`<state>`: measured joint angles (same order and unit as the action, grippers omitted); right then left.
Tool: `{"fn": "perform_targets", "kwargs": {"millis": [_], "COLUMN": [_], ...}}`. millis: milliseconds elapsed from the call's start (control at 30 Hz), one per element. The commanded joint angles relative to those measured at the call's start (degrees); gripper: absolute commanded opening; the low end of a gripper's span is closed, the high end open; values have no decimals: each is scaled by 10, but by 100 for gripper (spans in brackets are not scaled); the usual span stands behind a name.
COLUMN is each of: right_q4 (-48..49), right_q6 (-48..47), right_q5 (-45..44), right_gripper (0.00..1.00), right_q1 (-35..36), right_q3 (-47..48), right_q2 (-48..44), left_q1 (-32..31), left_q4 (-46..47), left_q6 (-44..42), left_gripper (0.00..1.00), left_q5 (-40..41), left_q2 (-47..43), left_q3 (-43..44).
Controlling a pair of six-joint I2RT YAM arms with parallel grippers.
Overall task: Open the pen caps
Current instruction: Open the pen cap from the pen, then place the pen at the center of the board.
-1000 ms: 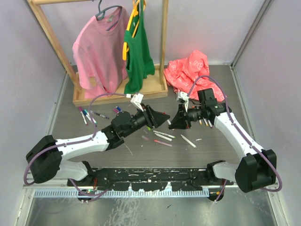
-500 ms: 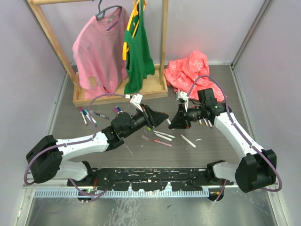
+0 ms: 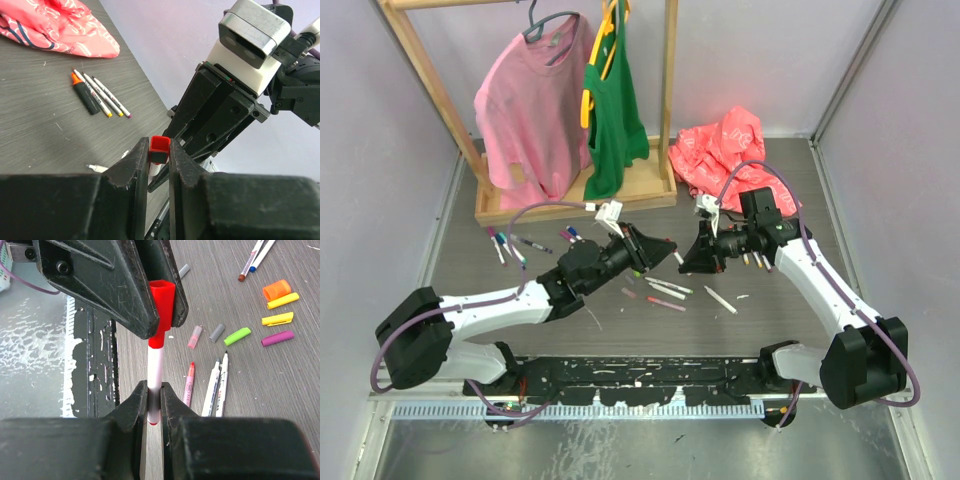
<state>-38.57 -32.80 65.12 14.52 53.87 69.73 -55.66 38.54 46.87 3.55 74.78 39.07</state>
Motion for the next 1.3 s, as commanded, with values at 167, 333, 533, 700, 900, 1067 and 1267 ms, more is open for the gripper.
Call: {"fn": "perform_targets", "kwargs": {"millis": [167,333,533,700,900,1067,1267], "right_q4": [19,-14,-21,-31,-58,-39,-29], "right_q6": [-8,-24,-25,-38,-66,-43,-49], "right_q5": [-3,-19,-42,-108,-327,-467,-537], "right_gripper": [1,1,1,1,1,1,1], "right_q1": [5,15,16,16,13,10,-11], "right_q3": [6,22,30,37,21,-46,-97], "right_q2": [-4,28,38,35,36,11,1], "left_q1": [55,111,143,148,149,150,150], "left_q4": [5,76,60,17,-186,-339,-388], "left_q6": [21,-27,-32,-6,32,57,59], "left_gripper": [0,0,0,0,0,0,0], "left_q5": [146,154,148,149,88,39,26], "left_q2": [-61,-68,-111,-169,-267,-329,-334], "left_q3": [-30,2,7,-42,-109,-146,-168]}}
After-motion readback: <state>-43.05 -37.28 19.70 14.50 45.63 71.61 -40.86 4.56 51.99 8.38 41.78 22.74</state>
